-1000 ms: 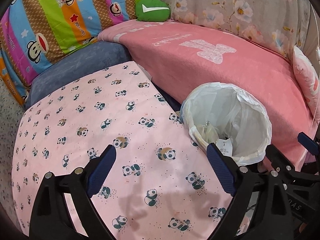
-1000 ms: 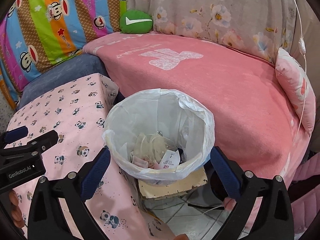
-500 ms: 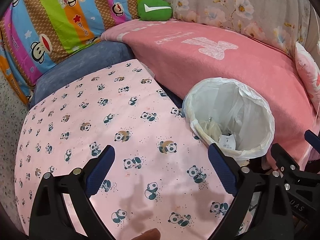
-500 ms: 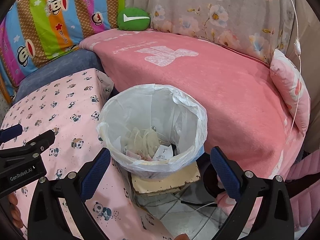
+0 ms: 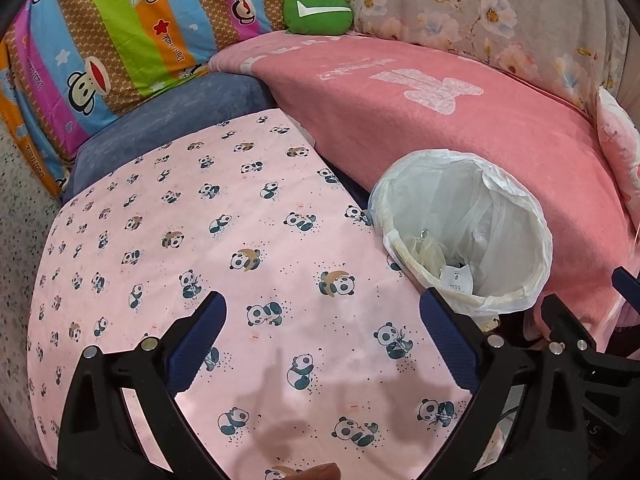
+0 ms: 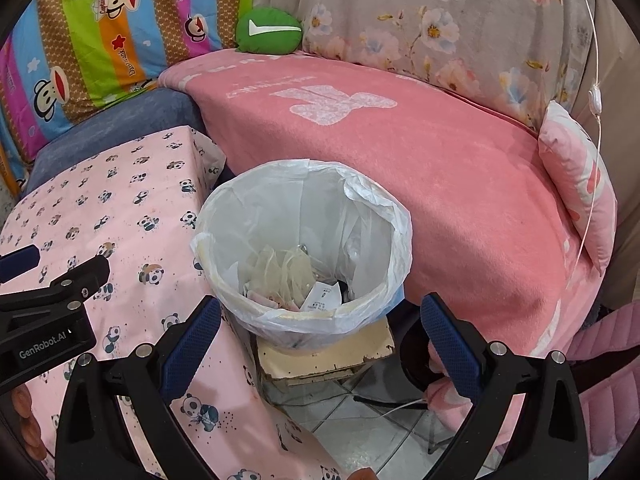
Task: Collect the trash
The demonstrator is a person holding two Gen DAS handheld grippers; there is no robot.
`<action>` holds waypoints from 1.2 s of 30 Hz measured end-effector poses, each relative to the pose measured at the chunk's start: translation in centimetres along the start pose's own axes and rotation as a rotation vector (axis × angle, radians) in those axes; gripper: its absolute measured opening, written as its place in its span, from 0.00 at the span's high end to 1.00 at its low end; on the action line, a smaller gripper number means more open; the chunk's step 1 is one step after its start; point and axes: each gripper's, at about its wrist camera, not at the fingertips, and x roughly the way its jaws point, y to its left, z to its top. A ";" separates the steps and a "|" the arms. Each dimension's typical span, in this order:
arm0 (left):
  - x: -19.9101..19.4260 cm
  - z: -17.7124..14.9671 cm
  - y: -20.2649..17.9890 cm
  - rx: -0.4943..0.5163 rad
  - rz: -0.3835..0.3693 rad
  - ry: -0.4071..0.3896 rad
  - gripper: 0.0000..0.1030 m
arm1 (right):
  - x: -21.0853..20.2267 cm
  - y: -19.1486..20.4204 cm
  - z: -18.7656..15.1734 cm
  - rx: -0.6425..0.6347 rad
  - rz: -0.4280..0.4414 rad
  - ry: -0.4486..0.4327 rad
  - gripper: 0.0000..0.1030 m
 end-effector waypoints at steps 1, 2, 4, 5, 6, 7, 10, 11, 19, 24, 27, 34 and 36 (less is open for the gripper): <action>0.0 0.0 -0.1 0.001 0.001 0.001 0.10 | 0.0 0.0 0.0 -0.002 -0.001 0.002 0.07; 0.0 0.0 -0.1 0.002 0.003 0.001 0.10 | 0.1 0.0 0.0 -0.003 -0.003 0.004 0.07; 0.0 -0.1 -0.2 0.004 0.004 0.002 0.10 | 0.1 0.0 0.0 -0.003 -0.005 0.008 0.07; 0.0 -0.1 -0.3 0.005 0.004 0.002 0.10 | 0.1 0.0 -0.1 -0.004 -0.006 0.009 0.07; 0.0 -0.1 -0.3 0.007 0.005 0.002 0.10 | 0.1 0.0 -0.1 -0.004 -0.007 0.009 0.07; 0.0 -0.1 -0.3 0.006 0.006 0.004 0.10 | 0.1 0.0 -0.1 -0.003 -0.009 0.010 0.07; 0.0 -0.1 -0.4 0.005 0.008 0.008 0.10 | 0.2 -0.2 -0.1 0.002 -0.010 0.012 0.07; 0.0 -0.1 -0.4 0.005 0.007 0.010 0.10 | 0.2 -0.2 -0.1 0.002 -0.011 0.012 0.07; 0.2 -0.1 -0.5 0.007 -0.005 0.024 0.10 | 0.4 -0.4 -0.2 0.004 -0.013 0.018 0.07; 0.3 -0.3 -0.6 0.005 -0.003 0.029 0.10 | 0.4 -0.6 -0.2 0.006 -0.014 0.019 0.07; 0.4 -0.4 -0.7 0.008 -0.005 0.035 0.10 | 0.5 -0.6 -0.2 0.005 -0.014 0.021 0.07; 0.5 -0.5 -0.8 0.011 -0.006 0.042 0.10 | 0.7 -0.7 -0.4 0.009 -0.016 0.024 0.07; 0.5 -0.6 -0.9 0.013 -0.004 0.045 0.10 | 0.8 -0.8 -0.5 0.010 -0.017 0.026 0.07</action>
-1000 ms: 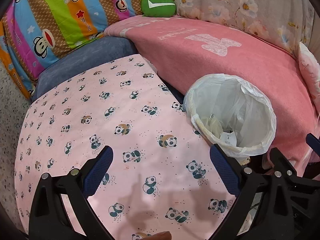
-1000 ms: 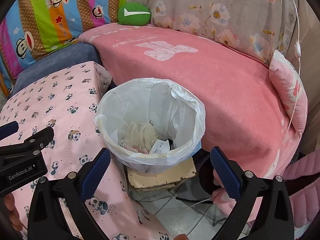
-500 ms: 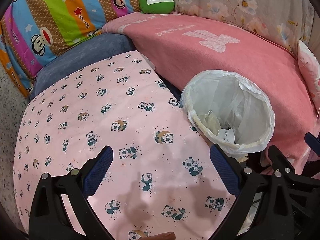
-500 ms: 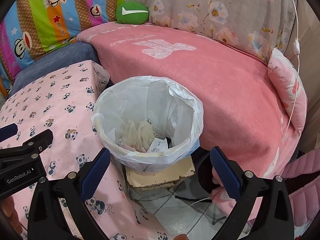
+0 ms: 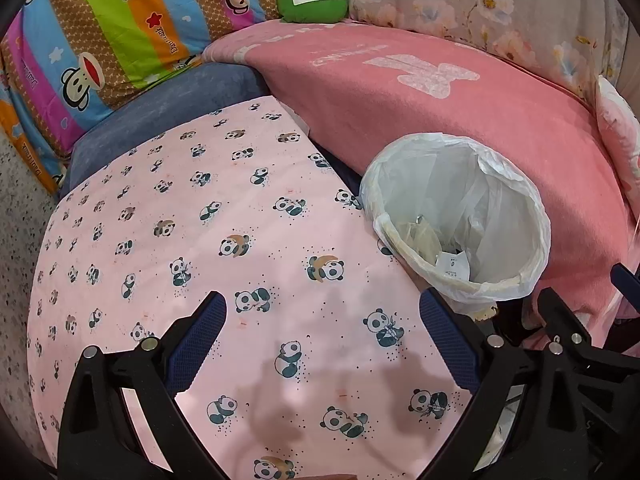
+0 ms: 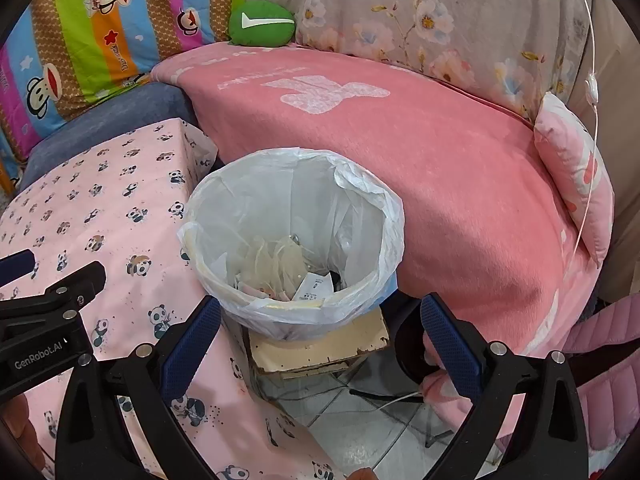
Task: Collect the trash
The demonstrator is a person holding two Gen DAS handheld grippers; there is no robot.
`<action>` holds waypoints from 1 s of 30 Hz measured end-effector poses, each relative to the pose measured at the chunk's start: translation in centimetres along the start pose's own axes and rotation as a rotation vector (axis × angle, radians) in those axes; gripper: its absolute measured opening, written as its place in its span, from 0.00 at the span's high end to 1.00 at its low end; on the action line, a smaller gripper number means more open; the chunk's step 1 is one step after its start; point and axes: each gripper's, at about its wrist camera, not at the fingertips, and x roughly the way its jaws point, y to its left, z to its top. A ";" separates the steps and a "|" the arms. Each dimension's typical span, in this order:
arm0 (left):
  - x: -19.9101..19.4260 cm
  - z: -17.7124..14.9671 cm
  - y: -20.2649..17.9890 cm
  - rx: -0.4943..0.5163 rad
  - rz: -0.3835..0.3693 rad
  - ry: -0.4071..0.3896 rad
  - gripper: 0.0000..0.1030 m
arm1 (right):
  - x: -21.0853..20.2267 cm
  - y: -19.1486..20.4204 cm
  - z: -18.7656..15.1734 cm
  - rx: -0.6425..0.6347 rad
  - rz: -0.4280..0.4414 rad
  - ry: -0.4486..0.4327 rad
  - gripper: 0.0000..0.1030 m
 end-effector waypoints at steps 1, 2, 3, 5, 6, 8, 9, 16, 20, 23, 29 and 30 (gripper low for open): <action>0.0 0.0 0.0 0.002 0.003 0.001 0.10 | 0.0 0.0 -0.1 0.000 0.000 0.001 0.07; 0.1 0.0 0.0 0.002 0.004 0.002 0.10 | 0.1 -0.1 -0.1 0.001 -0.001 0.002 0.07; 0.1 0.0 0.0 0.002 0.005 0.003 0.10 | 0.1 -0.1 -0.1 0.003 -0.002 0.003 0.07; 0.1 -0.1 0.0 0.004 0.007 0.002 0.10 | 0.1 -0.2 -0.2 0.006 -0.002 0.003 0.07; 0.1 -0.1 0.0 0.007 0.009 0.000 0.10 | 0.1 -0.2 -0.2 0.007 -0.002 0.003 0.07; 0.0 -0.1 -0.1 0.011 0.011 -0.001 0.10 | 0.1 -0.2 -0.2 0.006 -0.002 0.003 0.07; 0.0 -0.1 -0.1 0.010 0.011 -0.002 0.10 | 0.1 -0.2 -0.2 0.006 -0.002 0.003 0.07; 0.0 -0.1 -0.1 0.015 0.013 -0.002 0.10 | 0.1 -0.3 -0.3 0.006 -0.002 0.004 0.07; -0.1 -0.1 -0.2 0.018 0.012 -0.003 0.10 | 0.1 -0.3 -0.3 0.007 -0.003 0.004 0.07; -0.1 -0.1 -0.2 0.019 0.012 -0.003 0.11 | 0.1 -0.3 -0.3 0.006 -0.002 0.004 0.07; -0.1 0.0 -0.2 0.019 0.013 -0.003 0.11 | 0.1 -0.3 -0.4 0.003 -0.001 0.006 0.07; -0.1 0.0 -0.3 0.020 0.013 -0.003 0.11 | 0.1 -0.3 -0.4 0.003 -0.001 0.006 0.07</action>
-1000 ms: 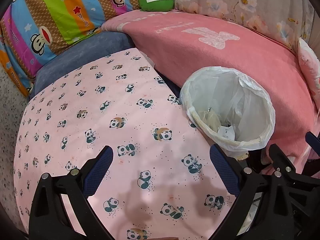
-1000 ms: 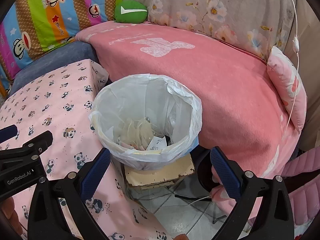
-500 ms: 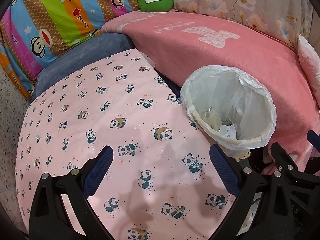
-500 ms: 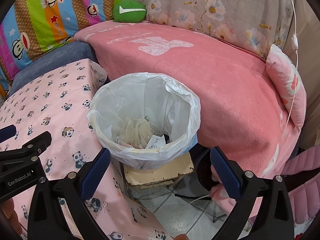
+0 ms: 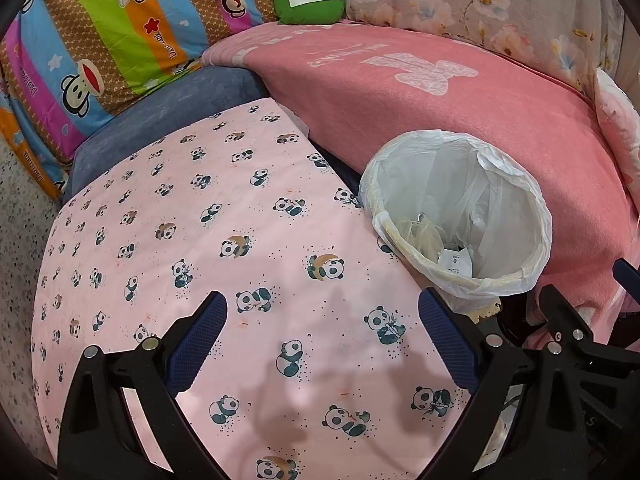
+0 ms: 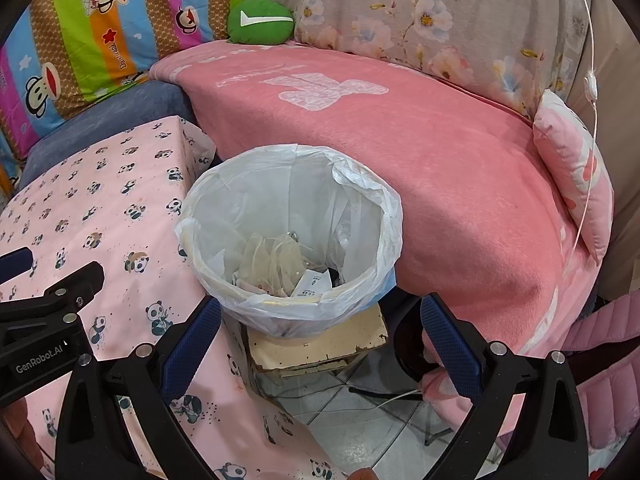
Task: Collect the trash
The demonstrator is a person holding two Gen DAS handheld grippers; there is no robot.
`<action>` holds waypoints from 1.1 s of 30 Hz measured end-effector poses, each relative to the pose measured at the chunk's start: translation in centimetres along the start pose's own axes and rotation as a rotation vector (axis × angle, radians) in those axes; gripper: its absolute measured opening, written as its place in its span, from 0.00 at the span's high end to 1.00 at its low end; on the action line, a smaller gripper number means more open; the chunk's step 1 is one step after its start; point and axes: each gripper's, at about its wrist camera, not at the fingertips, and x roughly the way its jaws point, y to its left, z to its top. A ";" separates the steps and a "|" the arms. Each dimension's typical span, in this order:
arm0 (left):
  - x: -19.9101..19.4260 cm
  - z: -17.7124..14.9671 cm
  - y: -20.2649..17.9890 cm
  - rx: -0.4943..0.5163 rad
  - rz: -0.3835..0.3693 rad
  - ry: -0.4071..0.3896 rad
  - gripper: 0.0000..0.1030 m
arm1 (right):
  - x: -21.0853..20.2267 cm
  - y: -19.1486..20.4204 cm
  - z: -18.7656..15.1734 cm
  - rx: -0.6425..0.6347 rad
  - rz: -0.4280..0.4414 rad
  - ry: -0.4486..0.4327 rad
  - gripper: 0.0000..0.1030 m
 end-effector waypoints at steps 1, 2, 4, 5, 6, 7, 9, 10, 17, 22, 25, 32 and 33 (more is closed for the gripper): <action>0.0 0.0 0.0 0.001 0.000 0.000 0.11 | 0.0 0.0 0.0 0.000 -0.001 0.000 0.07; 0.0 0.0 0.0 0.001 0.000 0.000 0.11 | 0.0 0.0 0.0 0.000 -0.001 0.000 0.07; 0.0 0.0 -0.1 0.003 -0.002 0.003 0.11 | 0.0 0.0 0.0 0.001 -0.001 0.000 0.07; 0.0 0.0 -0.1 0.004 -0.003 0.003 0.11 | 0.0 0.0 0.0 0.000 -0.001 0.000 0.07; 0.0 0.0 -0.1 0.005 -0.003 0.003 0.11 | 0.0 0.0 0.0 0.000 -0.001 0.000 0.07; 0.1 0.0 -0.1 0.006 -0.003 0.003 0.11 | 0.0 0.0 0.0 0.000 -0.001 0.000 0.07; 0.0 0.0 -0.1 0.004 -0.003 0.002 0.11 | 0.0 0.0 0.0 0.000 -0.001 0.001 0.07; 0.0 0.0 -0.1 0.005 -0.004 0.003 0.11 | 0.0 0.0 0.0 0.000 -0.002 0.000 0.07; 0.1 0.0 -0.2 0.008 -0.004 0.002 0.11 | 0.1 0.0 0.0 0.000 -0.002 0.001 0.07; 0.1 0.0 -0.2 0.011 -0.005 -0.001 0.11 | 0.1 -0.1 0.0 0.001 -0.003 0.000 0.07; 0.1 0.0 -0.2 0.013 -0.007 -0.002 0.11 | 0.2 -0.1 -0.1 0.003 -0.003 0.001 0.07; 0.1 0.0 -0.2 -0.003 -0.019 -0.004 0.11 | 0.4 -0.3 0.0 0.006 -0.004 0.003 0.07; 0.1 0.0 -0.2 -0.002 -0.023 -0.003 0.11 | 0.4 -0.4 -0.1 0.008 -0.004 0.004 0.07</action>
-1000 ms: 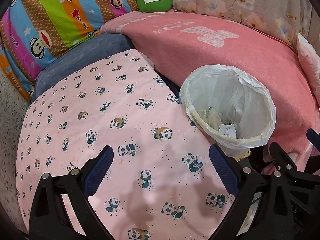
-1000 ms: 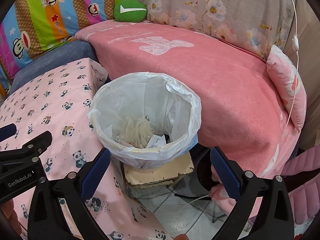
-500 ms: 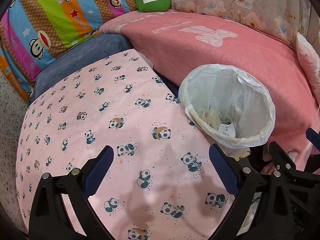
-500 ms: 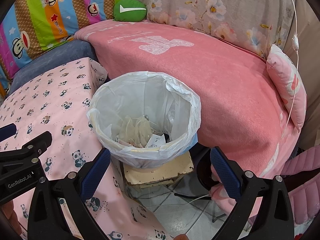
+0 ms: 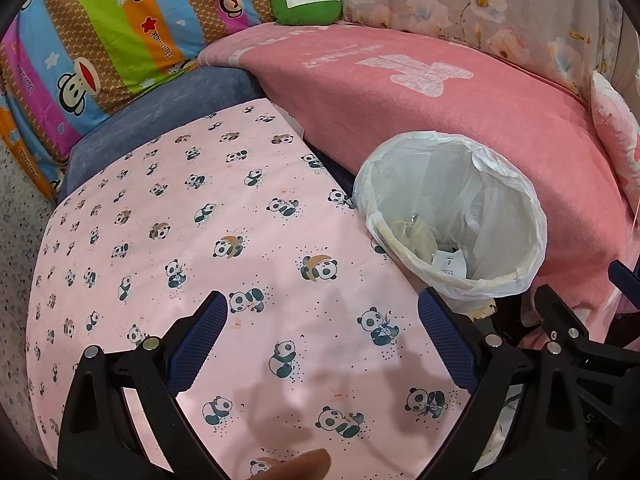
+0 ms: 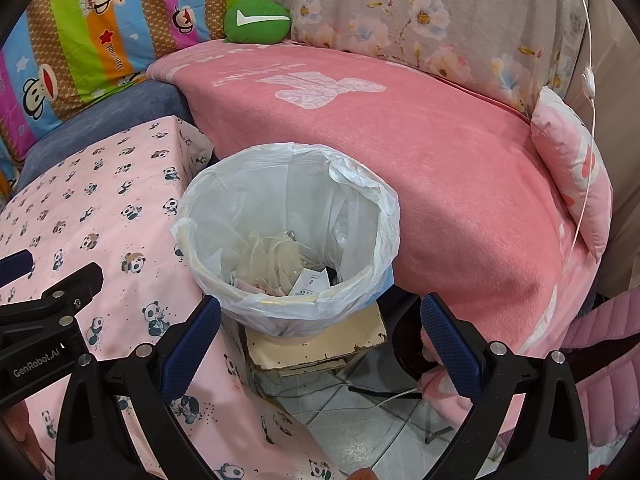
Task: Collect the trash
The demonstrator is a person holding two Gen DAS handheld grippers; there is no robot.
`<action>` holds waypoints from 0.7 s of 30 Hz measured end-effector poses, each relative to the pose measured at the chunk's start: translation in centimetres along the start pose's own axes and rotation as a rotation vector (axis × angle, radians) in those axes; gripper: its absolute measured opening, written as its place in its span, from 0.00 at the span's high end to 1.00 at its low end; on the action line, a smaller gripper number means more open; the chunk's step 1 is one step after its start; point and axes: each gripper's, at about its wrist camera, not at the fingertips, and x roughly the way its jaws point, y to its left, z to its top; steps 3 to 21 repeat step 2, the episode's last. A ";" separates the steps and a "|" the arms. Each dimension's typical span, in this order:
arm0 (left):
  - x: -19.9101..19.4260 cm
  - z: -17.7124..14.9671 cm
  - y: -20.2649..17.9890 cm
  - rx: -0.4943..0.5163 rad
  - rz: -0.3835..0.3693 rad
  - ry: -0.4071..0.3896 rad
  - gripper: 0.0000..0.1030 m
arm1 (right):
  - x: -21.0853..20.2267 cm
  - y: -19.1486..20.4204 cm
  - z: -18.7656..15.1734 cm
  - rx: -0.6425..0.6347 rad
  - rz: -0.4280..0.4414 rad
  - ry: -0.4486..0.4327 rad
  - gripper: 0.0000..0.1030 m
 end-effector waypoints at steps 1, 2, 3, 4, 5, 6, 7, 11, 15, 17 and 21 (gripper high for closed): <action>0.1 0.0 0.0 0.003 -0.005 0.003 0.11 | 0.0 0.1 0.0 -0.001 -0.001 0.000 0.07; 0.1 0.0 0.0 0.004 -0.007 0.004 0.11 | 0.0 0.1 0.0 -0.001 0.000 0.000 0.07; 0.1 0.0 0.0 0.004 -0.007 0.004 0.11 | 0.0 0.1 0.0 -0.001 0.000 0.000 0.07; 0.1 0.0 0.0 0.004 -0.007 0.004 0.11 | 0.0 0.1 0.0 -0.001 0.000 0.000 0.07; 0.1 0.0 0.0 0.004 -0.007 0.004 0.11 | 0.0 0.1 0.0 -0.001 0.000 0.000 0.07; 0.1 0.0 0.0 0.004 -0.007 0.004 0.11 | 0.0 0.1 0.0 -0.001 0.000 0.000 0.07; 0.1 0.0 0.0 0.004 -0.007 0.004 0.11 | 0.0 0.1 0.0 -0.001 0.000 0.000 0.07; 0.1 0.0 0.0 0.004 -0.007 0.004 0.11 | 0.0 0.1 0.0 -0.001 0.000 0.000 0.07; 0.1 0.0 0.0 0.004 -0.007 0.004 0.11 | 0.0 0.1 0.0 -0.001 0.000 0.000 0.07; 0.1 0.0 0.0 0.004 -0.007 0.004 0.11 | 0.0 0.1 0.0 -0.001 0.000 0.000 0.07; 0.1 0.0 0.0 0.004 -0.007 0.004 0.11 | 0.0 0.1 0.0 -0.001 0.000 0.000 0.07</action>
